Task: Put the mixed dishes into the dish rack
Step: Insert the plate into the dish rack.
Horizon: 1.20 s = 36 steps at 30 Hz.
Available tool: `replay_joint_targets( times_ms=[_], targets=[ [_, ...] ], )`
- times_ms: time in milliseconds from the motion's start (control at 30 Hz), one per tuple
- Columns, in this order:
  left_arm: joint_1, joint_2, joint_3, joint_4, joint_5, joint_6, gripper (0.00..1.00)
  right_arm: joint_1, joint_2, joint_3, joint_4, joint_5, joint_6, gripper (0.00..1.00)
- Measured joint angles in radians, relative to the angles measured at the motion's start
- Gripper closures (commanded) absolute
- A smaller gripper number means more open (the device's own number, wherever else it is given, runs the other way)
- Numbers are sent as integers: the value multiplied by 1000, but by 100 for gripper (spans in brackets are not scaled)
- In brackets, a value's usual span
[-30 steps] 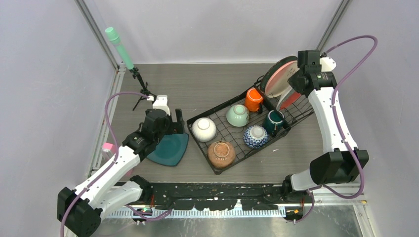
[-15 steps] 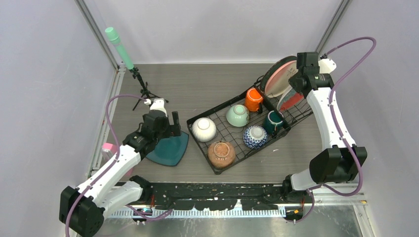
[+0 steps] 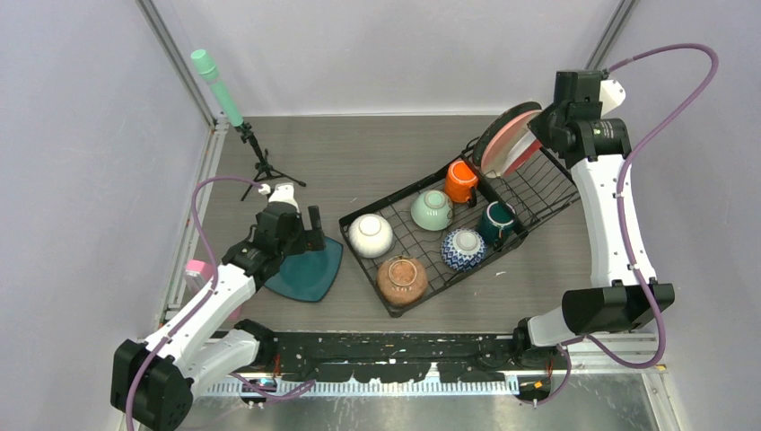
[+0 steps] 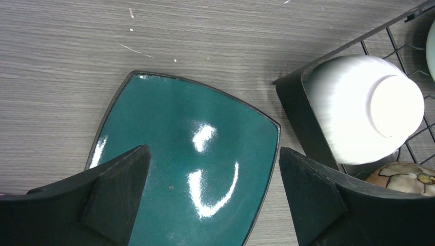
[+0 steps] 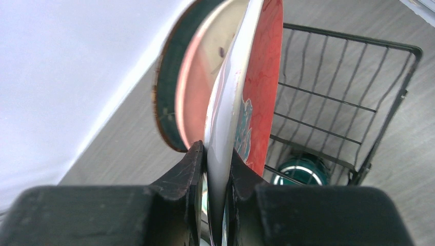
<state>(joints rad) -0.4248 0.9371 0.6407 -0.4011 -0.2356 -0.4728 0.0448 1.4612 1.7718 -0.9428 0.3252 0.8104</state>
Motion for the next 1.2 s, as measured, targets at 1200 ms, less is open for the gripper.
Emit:
replay_joint_targets(
  times_ms=[1200],
  targets=[
    [25,11,0,-1,24,-1,2,-24,110,-162,117,58,6,78]
  ],
)
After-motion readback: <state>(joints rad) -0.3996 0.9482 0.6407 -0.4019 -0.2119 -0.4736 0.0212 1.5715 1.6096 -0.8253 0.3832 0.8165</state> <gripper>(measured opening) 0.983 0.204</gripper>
